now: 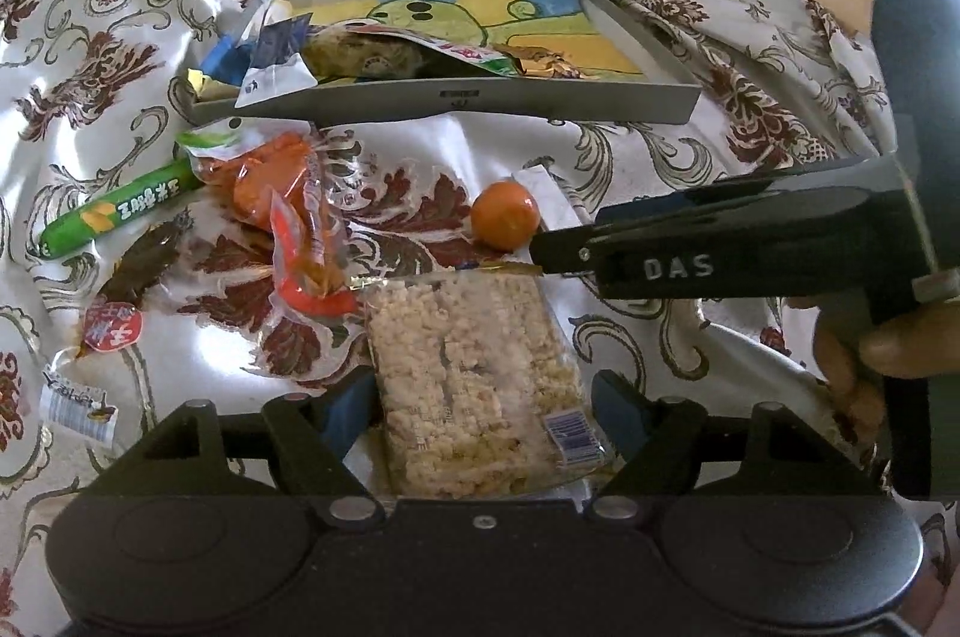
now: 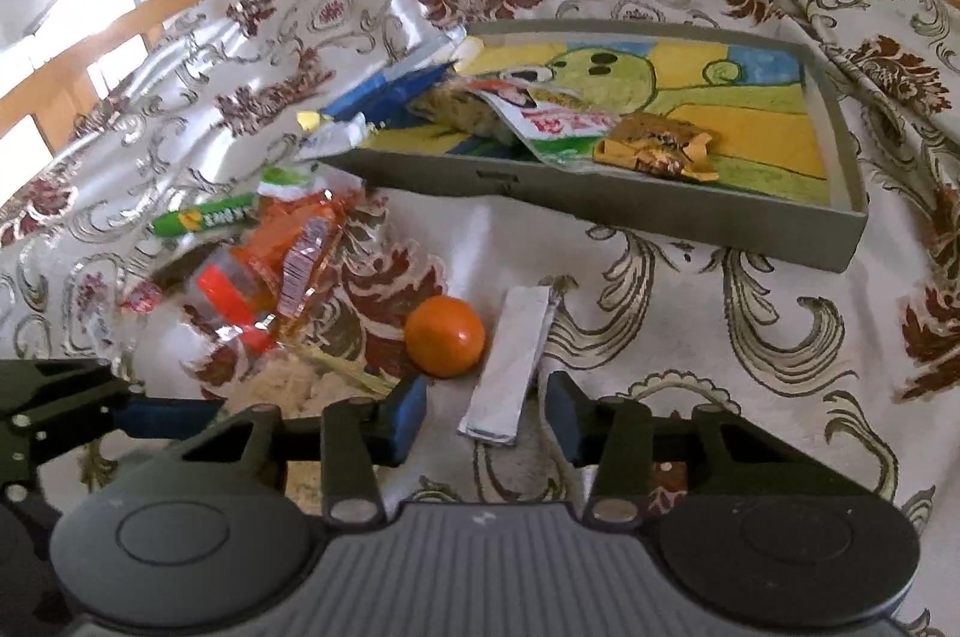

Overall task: Organize snacks
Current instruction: 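Lower the left tool onto the rice-cracker bar while the right tool reaches the white stick packet, then close the left tool on the rice-cracker bar while the right tool grasps the white stick packet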

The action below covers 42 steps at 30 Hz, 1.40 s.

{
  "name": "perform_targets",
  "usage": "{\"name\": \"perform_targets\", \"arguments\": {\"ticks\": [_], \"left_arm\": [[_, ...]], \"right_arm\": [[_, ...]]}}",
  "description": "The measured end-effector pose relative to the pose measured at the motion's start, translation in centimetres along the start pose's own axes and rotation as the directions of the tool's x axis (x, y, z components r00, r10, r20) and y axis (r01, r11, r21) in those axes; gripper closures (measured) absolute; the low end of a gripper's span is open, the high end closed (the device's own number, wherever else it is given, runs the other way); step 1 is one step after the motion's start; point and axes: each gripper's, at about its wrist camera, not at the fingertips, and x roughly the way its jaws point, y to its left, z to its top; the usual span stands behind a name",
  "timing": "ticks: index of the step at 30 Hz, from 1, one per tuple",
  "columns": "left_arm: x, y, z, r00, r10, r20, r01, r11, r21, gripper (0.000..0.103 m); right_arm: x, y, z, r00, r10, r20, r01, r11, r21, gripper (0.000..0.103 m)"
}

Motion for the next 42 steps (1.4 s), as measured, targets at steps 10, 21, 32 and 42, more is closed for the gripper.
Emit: {"name": "perform_targets", "arguments": {"ticks": [10,21,32,42], "left_arm": [[0.0,0.0,0.0,1.000,-0.001,0.001,0.001,1.000,0.006,0.023],[-0.9,-0.6,-0.1,0.999,0.007,0.035,-0.007,1.000,0.024,0.030],[-2.2,-0.9,-0.2,0.996,0.033,0.080,-0.037,0.998,0.045,0.042],[-3.5,-0.5,-0.2,0.990,0.041,0.137,-0.043,0.999,0.011,0.043]], "right_arm": [[1.1,0.0,-0.4,0.998,-0.036,-0.045,0.036,0.999,-0.007,0.056],[0.4,0.9,-0.5,0.996,-0.075,-0.042,0.073,0.997,-0.040,0.081],[-2.2,1.1,-0.5,0.995,-0.096,0.016,0.096,0.995,-0.029,0.086],[-4.0,0.9,-0.9,0.993,-0.109,0.038,0.110,0.994,-0.020,0.097]]}}
